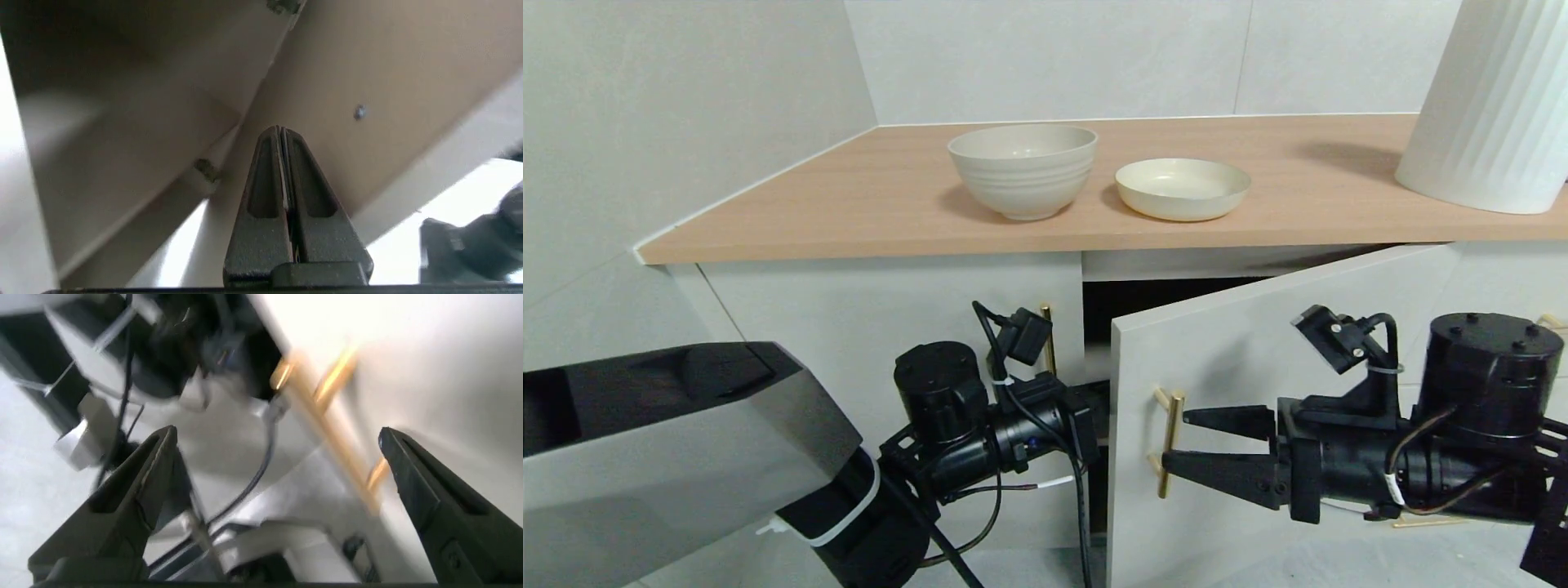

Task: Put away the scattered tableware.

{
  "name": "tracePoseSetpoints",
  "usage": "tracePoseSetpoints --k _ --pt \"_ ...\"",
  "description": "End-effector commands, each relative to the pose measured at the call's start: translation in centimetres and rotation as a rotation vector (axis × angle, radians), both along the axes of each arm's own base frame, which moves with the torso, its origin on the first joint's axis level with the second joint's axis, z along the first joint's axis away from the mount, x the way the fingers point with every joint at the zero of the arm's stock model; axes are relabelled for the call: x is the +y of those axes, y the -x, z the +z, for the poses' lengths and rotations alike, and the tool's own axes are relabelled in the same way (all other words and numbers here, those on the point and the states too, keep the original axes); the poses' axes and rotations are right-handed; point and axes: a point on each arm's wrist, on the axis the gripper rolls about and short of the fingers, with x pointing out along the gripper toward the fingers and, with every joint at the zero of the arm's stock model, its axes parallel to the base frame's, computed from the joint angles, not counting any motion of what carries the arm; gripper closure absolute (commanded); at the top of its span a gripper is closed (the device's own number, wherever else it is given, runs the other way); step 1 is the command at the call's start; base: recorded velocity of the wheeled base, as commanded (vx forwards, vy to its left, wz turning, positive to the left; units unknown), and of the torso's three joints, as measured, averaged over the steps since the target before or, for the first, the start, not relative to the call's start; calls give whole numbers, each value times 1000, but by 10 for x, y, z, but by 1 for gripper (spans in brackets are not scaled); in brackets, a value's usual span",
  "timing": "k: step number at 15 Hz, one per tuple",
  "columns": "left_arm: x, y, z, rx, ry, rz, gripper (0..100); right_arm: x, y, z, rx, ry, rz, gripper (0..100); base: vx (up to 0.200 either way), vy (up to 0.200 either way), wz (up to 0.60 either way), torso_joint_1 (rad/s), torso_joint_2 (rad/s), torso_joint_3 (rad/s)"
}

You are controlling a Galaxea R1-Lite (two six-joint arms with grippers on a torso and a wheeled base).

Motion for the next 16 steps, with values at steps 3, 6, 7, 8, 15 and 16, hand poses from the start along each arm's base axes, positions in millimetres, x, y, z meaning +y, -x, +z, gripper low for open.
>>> tracePoseSetpoints --k 3,6,7,8,15,16 --pt "-7 -13 17 -78 -33 9 100 -32 45 24 15 48 -105 0 0 0 0 0 0 0" --pt "-4 -5 36 -80 -39 1 100 -32 54 19 -26 205 -278 0 0 0 0 0 0 0" --pt "-4 -1 40 -77 -42 -4 100 -26 59 18 -37 226 -302 0 0 0 0 0 0 0" --pt "-6 2 40 -78 -51 -13 100 -22 63 16 -39 240 -304 0 0 0 0 0 0 0" --pt "-20 15 29 -82 -88 -67 100 -20 70 12 -35 254 -282 0 0 0 0 0 0 0" --pt "-22 16 27 -77 -90 -72 100 -20 70 12 -35 254 -282 0 0 0 0 0 0 0"
